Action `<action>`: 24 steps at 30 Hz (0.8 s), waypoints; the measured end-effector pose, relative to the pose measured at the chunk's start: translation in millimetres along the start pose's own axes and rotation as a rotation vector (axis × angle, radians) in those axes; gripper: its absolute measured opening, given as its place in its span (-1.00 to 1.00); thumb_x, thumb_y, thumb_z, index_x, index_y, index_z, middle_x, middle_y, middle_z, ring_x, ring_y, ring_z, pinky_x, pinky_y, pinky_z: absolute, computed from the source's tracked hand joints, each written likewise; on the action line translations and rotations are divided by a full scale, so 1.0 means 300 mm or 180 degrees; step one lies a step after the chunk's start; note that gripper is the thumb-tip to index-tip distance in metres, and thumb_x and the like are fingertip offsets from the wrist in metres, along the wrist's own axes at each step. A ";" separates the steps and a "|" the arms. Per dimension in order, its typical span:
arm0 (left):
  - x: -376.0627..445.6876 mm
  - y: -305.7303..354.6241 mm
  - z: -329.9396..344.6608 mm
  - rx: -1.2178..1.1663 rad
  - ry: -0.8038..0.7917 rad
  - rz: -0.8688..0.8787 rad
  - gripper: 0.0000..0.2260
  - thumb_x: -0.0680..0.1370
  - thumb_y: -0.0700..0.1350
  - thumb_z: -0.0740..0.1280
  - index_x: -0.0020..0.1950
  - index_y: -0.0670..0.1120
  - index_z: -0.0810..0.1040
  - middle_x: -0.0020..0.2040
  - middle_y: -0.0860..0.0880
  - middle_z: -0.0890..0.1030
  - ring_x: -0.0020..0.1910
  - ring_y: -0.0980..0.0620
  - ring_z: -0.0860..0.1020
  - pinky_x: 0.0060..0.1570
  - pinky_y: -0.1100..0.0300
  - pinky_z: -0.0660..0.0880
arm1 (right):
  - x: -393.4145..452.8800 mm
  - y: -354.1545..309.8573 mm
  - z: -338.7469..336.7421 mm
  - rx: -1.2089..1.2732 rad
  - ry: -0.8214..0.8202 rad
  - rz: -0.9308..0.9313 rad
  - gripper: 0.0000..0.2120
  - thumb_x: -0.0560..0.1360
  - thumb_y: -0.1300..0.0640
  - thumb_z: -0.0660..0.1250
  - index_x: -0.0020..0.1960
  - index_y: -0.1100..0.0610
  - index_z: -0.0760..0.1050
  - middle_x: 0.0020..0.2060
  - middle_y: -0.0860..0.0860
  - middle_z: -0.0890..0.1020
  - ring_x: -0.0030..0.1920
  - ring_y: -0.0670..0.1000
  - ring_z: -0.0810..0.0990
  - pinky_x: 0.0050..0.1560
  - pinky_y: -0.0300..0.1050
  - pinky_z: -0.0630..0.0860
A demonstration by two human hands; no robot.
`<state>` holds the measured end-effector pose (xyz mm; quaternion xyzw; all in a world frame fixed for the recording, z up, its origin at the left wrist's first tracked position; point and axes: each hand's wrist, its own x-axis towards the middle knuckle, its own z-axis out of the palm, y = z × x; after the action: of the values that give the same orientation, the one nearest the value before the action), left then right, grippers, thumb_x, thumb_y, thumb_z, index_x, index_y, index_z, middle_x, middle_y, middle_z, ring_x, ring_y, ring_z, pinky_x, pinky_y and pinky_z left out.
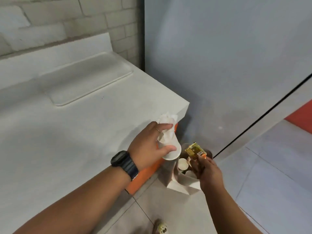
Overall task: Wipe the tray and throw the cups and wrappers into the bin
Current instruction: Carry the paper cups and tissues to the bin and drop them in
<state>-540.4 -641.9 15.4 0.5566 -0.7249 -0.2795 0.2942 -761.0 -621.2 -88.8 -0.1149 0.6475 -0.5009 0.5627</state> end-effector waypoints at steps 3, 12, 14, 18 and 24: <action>0.068 -0.023 0.184 0.0021 -0.0393 -0.0160 -0.43 0.35 0.05 0.52 0.32 0.13 0.42 0.25 0.10 0.44 0.21 0.14 0.43 0.11 0.41 0.29 | 0.170 0.073 -0.153 -0.0134 0.0348 0.0434 -0.73 0.44 0.13 0.39 0.08 0.24 0.51 -0.17 0.19 0.63 -0.30 0.11 0.63 -0.37 -0.11 0.58; 0.190 -0.176 0.546 0.0185 -0.0889 -0.0820 -0.39 0.39 0.03 0.50 0.39 0.12 0.37 0.32 0.06 0.39 0.22 0.11 0.44 -0.02 0.53 0.20 | 0.514 0.149 -0.235 -0.0587 0.0473 0.0442 -0.74 0.53 0.22 0.30 0.19 0.26 0.53 -0.06 0.13 0.62 -0.18 0.09 0.60 -0.08 0.05 0.56; 0.231 -0.189 0.627 0.0151 -0.0905 -0.0873 -0.39 0.39 0.02 0.51 0.39 0.09 0.37 0.32 0.04 0.39 0.26 0.06 0.43 0.07 0.46 0.25 | 0.545 0.170 -0.263 -0.0545 0.0521 0.0450 -0.72 0.55 0.26 0.25 0.25 0.29 0.47 0.08 0.23 0.59 -0.03 0.20 0.61 -0.11 -0.03 0.52; 0.298 -0.201 0.775 0.0053 -0.0890 -0.0887 -0.38 0.37 0.01 0.52 0.38 0.05 0.39 0.33 0.00 0.40 0.30 0.01 0.40 0.15 0.40 0.21 | 0.552 0.230 -0.309 -0.0216 0.0690 0.0597 -0.69 0.57 0.24 0.24 0.31 0.24 0.44 0.11 0.24 0.61 0.11 0.21 0.62 0.05 0.00 0.52; 0.356 -0.256 0.959 -0.0011 -0.1424 -0.1161 -0.22 0.41 0.02 0.48 0.53 0.07 0.15 0.49 -0.07 0.21 0.43 -0.07 0.28 0.31 0.24 0.24 | 0.540 0.277 -0.349 -0.0100 0.0803 0.0645 -0.80 0.57 0.17 0.27 0.16 0.19 0.51 0.00 0.14 0.67 -0.03 0.10 0.64 0.09 0.03 0.52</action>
<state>-725.4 -740.4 -221.7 0.6018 -0.6592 -0.4450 0.0728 -870.0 -643.2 -267.0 0.0061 0.7291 -0.4419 0.5227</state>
